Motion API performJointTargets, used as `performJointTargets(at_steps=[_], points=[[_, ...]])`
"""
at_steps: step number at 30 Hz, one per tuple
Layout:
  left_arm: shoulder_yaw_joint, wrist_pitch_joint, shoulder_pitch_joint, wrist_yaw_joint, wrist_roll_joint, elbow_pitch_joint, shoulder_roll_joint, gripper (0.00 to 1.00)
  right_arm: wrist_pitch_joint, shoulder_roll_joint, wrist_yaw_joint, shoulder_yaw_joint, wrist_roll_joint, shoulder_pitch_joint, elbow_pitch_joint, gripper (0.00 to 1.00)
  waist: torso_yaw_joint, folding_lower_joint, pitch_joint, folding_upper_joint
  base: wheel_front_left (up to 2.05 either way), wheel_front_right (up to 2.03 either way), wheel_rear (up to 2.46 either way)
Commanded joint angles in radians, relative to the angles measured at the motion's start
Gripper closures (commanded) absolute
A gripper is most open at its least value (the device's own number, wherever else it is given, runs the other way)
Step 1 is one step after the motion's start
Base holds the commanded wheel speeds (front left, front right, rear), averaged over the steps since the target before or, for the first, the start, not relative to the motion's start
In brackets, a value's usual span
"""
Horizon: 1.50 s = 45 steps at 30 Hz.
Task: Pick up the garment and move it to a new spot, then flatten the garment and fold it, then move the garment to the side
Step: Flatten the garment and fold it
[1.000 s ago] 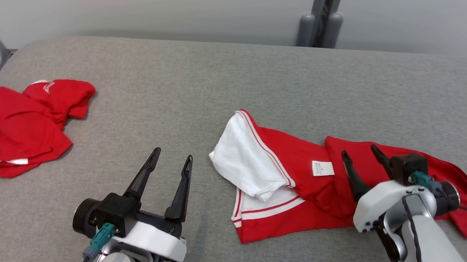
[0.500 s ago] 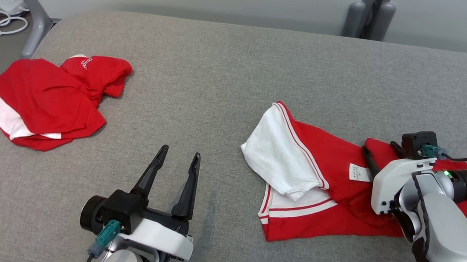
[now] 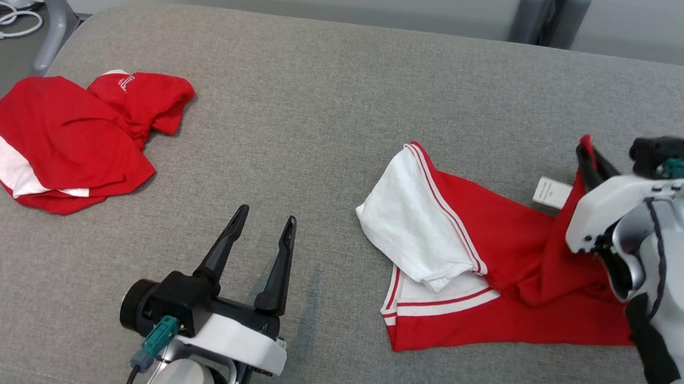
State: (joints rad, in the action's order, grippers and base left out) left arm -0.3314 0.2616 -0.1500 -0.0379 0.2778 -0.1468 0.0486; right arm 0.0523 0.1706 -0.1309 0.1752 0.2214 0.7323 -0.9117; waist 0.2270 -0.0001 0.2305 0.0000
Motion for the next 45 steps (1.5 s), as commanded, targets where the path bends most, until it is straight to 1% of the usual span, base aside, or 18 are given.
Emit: performJointTargets(at_steps=[1, 3, 6, 9, 13, 14, 15, 17, 20, 24, 26, 27, 30, 34, 37, 40, 42, 45], points=[[-0.004, 0.005, -0.019, 0.0, -0.003, 0.001, 0.004, 0.0, -0.005, 0.027, 0.0, 0.0, 0.009, 0.047, 0.01, 1.0, 0.002, 0.0001, 0.007, 0.0, 0.0, 0.0, 0.0], [-0.009, 0.005, -0.026, 0.002, -0.002, 0.003, 0.004, 0.0, -0.014, 0.047, 0.0, -0.011, 0.022, 0.095, 0.013, 1.0, 0.007, 0.0001, 0.017, 0.0, 0.0, 0.0, 0.0], [-0.017, 0.005, -0.034, 0.004, -0.001, 0.005, 0.004, 0.0, -0.022, 0.083, 0.0, -0.073, 0.06, 0.172, -0.005, 1.0, 0.018, 0.0001, 0.035, 0.0, 0.0, 0.0, 0.0], [-0.028, 0.005, -0.047, 0.004, 0.003, 0.003, 0.003, 0.0, -0.003, 0.127, 0.0, -0.166, 0.07, 0.247, -0.048, 1.0, 0.035, 0.0001, 0.059, 0.0, 0.0, 0.0, 0.0], [-0.041, 0.005, -0.06, -0.004, 0.008, 0.005, 0.004, 0.0, 0.036, 0.183, 0.0, -0.315, 0.031, 0.335, -0.151, 1.0, 0.057, 0.0001, 0.091, 0.0, 0.0, 0.0, 0.0], [-0.044, 0.005, -0.065, -0.005, 0.007, 0.006, 0.003, 0.0, 0.051, 0.205, 0.0, -0.349, 0.005, 0.352, -0.182, 0.96, 0.061, 0.0001, 0.098, 0.0, 0.0, 0.0, 0.0], [-0.046, 0.005, -0.069, -0.007, 0.008, 0.006, 0.003, 0.0, 0.059, 0.221, 0.0, -0.382, -0.023, 0.363, -0.215, 0.0, 0.064, 0.0001, 0.103, 0.0, 0.0, 0.0, 0.0], [-0.05, 0.005, -0.07, -0.008, 0.01, 0.006, 0.003, 0.0, 0.049, 0.221, 0.0, -0.42, -0.083, 0.378, -0.278, 0.0, 0.068, 0.0001, 0.108, 0.0, 0.0, 0.0, 0.0], [-0.046, 0.005, -0.071, -0.013, 0.012, 0.006, 0.004, 0.0, 0.07, 0.21, 0.0, -0.464, -0.144, 0.392, -0.317, 0.0, 0.065, 0.0001, 0.111, 0.0, 0.0, 0.0, 0.0], [-0.037, 0.005, -0.073, -0.015, 0.006, 0.001, 0.003, 0.0, 0.112, 0.155, 0.0, -0.477, -0.193, 0.366, -0.333, 0.0, 0.034, 0.0001, 0.093, 0.0, 0.0, 0.0, 0.0], [-0.028, 0.005, -0.07, -0.011, -0.001, -0.001, 0.004, 0.0, 0.134, 0.118, 0.0, -0.467, -0.201, 0.355, -0.337, 0.0, 0.009, 0.0001, 0.077, 0.0, 0.0, 0.0, 0.0], [-0.028, 0.005, -0.07, -0.011, -0.001, -0.001, 0.004, 0.0, 0.134, 0.118, 0.0, -0.467, -0.201, 0.355, -0.337, 0.0, 0.009, 0.0001, 0.077, 0.0, 0.0, 0.0, 0.0], [-0.014, 0.005, -0.063, -0.006, -0.01, -0.005, 0.004, 0.0, 0.161, 0.061, 0.0, -0.436, -0.192, 0.337, -0.336, 0.0, -0.035, 0.0001, 0.046, 0.0, 0.0, 0.0, 0.0], [0.005, 0.005, -0.052, 0.002, -0.023, -0.01, 0.004, 0.0, 0.194, -0.031, 0.0, -0.332, -0.155, 0.296, -0.293, 0.0, -0.102, 0.0001, 0.006, 0.0, 0.0, 0.0, 0.0], [0.015, 0.005, -0.046, 0.009, -0.018, -0.014, 0.004, 0.0, 0.209, -0.063, 0.0, -0.223, -0.092, 0.236, -0.219, 0.0, -0.148, 0.0001, -0.019, 0.0, 0.0, 0.0, 0.0], [0.026, 0.005, -0.04, 0.01, -0.013, -0.019, 0.004, 0.0, 0.213, -0.08, 0.0, -0.107, 0.002, 0.138, -0.091, 0.0, -0.192, 0.0001, -0.042, 0.0, 0.0, 0.0, 0.0], [0.033, 0.005, -0.035, 0.01, -0.006, -0.023, 0.004, 0.0, 0.214, -0.063, 0.0, -0.03, 0.065, 0.052, 0.023, 0.0, -0.219, 0.0001, -0.054, 0.0, 0.0, 0.0, 0.0], [0.039, 0.005, -0.026, 0.013, -0.006, -0.036, 0.004, 0.0, 0.214, -0.012, 0.0, 0.049, 0.121, -0.086, 0.21, 0.0, -0.258, 0.0001, -0.066, 0.0, 0.0, 0.0, 0.0]])
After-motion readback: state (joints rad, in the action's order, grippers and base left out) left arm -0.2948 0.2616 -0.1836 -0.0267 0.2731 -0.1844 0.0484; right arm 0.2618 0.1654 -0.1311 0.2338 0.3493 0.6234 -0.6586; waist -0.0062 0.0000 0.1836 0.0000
